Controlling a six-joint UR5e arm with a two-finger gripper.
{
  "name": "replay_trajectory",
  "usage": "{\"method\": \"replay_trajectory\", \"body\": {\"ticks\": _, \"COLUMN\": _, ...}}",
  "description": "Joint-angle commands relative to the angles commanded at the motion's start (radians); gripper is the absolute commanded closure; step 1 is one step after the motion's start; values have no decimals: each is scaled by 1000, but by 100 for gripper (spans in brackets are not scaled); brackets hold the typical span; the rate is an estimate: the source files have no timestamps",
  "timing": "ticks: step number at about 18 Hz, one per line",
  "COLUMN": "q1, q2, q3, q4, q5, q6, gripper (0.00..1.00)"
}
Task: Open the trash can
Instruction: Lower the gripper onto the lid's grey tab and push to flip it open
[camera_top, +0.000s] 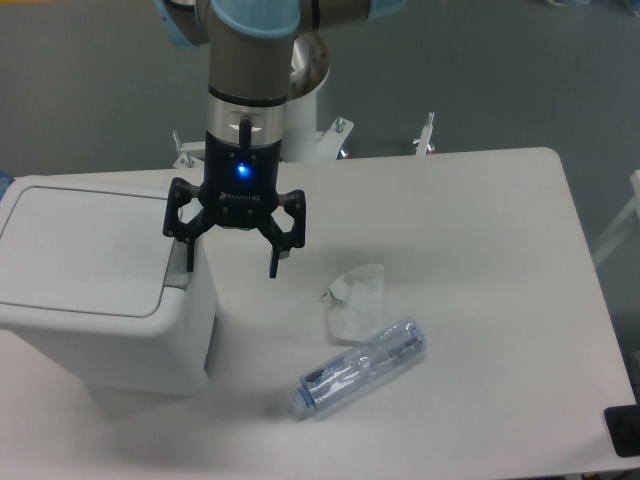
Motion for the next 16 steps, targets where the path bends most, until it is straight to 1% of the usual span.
{"method": "replay_trajectory", "body": {"ticks": 7, "q1": 0, "q2": -5, "q3": 0, "q4": 2, "q5": 0, "q6": 0, "gripper": 0}}
{"method": "replay_trajectory", "body": {"ticks": 11, "q1": 0, "q2": -6, "q3": -11, "q4": 2, "q5": 0, "q6": 0, "gripper": 0}}
{"method": "replay_trajectory", "body": {"ticks": 16, "q1": 0, "q2": -8, "q3": -6, "q4": -2, "q5": 3, "q6": -3, "gripper": 0}}
